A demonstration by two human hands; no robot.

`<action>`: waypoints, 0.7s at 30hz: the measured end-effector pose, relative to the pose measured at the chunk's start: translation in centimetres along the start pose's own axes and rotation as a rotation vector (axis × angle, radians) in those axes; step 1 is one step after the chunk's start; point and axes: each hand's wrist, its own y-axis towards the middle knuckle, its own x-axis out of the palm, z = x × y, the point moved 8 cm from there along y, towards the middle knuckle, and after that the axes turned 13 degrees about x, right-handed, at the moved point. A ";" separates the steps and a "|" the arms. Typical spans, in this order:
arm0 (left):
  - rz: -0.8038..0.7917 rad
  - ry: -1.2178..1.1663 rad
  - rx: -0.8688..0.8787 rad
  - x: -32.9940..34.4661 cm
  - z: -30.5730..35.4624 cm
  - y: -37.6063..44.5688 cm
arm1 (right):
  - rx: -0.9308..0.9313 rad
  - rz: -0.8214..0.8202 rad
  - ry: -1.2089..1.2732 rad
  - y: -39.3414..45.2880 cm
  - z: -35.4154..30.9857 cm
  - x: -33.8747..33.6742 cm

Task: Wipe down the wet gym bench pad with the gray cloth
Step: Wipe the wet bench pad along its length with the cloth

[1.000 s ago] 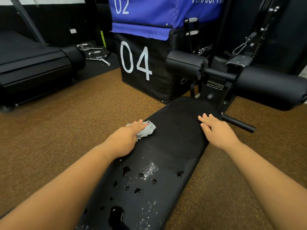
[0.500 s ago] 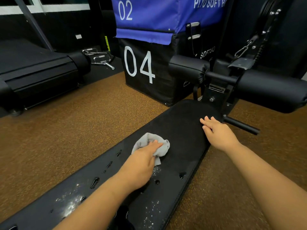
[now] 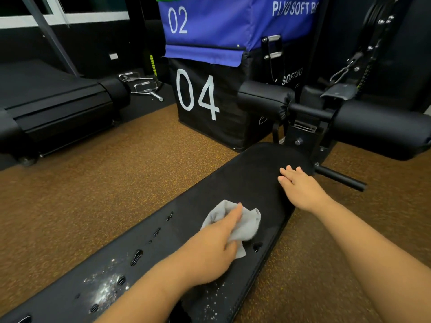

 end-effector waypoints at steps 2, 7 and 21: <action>-0.031 0.020 0.005 -1.7 0.2 -1.1 | -0.111 -0.005 0.057 -2.0 -2.9 0.4; 0.246 -0.009 -0.080 -8.1 -3.2 -2.4 | -0.456 -0.116 0.258 -9.7 -9.0 2.1; 0.066 -0.012 -0.338 -6.5 -9.3 -1.2 | -0.741 -0.196 -0.068 -13.3 -10.9 8.0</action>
